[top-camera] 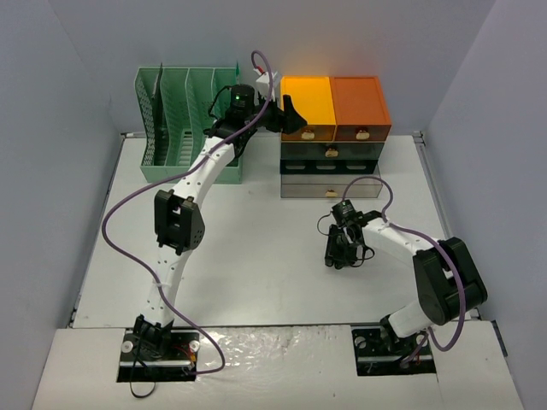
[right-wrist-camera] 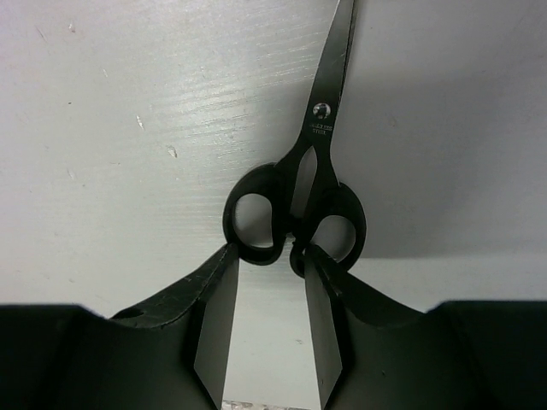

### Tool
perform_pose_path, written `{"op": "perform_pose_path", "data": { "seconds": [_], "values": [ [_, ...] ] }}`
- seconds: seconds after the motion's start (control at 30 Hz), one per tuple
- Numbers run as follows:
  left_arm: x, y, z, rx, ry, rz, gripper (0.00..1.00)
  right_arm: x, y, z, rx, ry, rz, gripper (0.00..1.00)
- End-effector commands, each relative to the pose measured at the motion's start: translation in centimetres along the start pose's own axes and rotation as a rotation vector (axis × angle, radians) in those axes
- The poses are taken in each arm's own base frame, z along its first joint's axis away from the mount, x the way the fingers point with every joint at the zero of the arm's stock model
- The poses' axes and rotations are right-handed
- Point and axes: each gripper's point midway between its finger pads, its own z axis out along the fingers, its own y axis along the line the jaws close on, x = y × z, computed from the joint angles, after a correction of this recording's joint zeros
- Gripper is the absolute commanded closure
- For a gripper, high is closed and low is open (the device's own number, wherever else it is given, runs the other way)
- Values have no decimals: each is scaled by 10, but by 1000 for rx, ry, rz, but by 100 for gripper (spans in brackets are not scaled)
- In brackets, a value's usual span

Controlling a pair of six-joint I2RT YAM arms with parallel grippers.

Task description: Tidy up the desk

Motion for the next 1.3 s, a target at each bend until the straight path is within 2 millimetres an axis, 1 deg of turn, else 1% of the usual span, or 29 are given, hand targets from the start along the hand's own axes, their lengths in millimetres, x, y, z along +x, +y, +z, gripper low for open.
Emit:
{"op": "perform_pose_path", "data": {
  "seconds": [0.0,0.07,0.13,0.2,0.23,0.4,0.63,0.7,0.9,1.17,1.23,1.27],
  "values": [
    [-29,-18,-24,-4,-25,18,27,-4,-4,-8,33,-46,35,66],
    [-28,-18,-24,-4,-24,17,27,-8,-6,-9,48,-65,53,66],
    [-28,-18,-24,-4,-23,16,27,-12,-8,-10,61,-88,79,71],
    [-27,-17,-24,-6,-22,16,27,-15,-8,-11,70,-105,103,71],
    [-27,-18,-24,-5,-22,17,27,-16,-8,-11,70,-108,110,71],
    [-28,-18,-24,-5,-21,19,27,-20,-3,-11,68,-115,113,64],
    [-27,-17,-23,-4,-20,20,27,-12,-6,-4,89,-89,109,65],
    [-27,-17,-23,-4,-20,21,27,-14,-12,-3,117,-108,110,68],
    [-26,-17,-24,-5,-17,21,27,-10,-20,3,161,-118,120,74],
    [-27,-18,-25,-4,-19,24,27,1,-25,15,197,-121,110,73],
    [-27,-18,-26,-8,-17,27,27,6,-27,20,205,-118,104,74],
    [-26,-17,-27,-9,-16,27,27,8,-28,21,208,-125,101,76]
  ]
}}
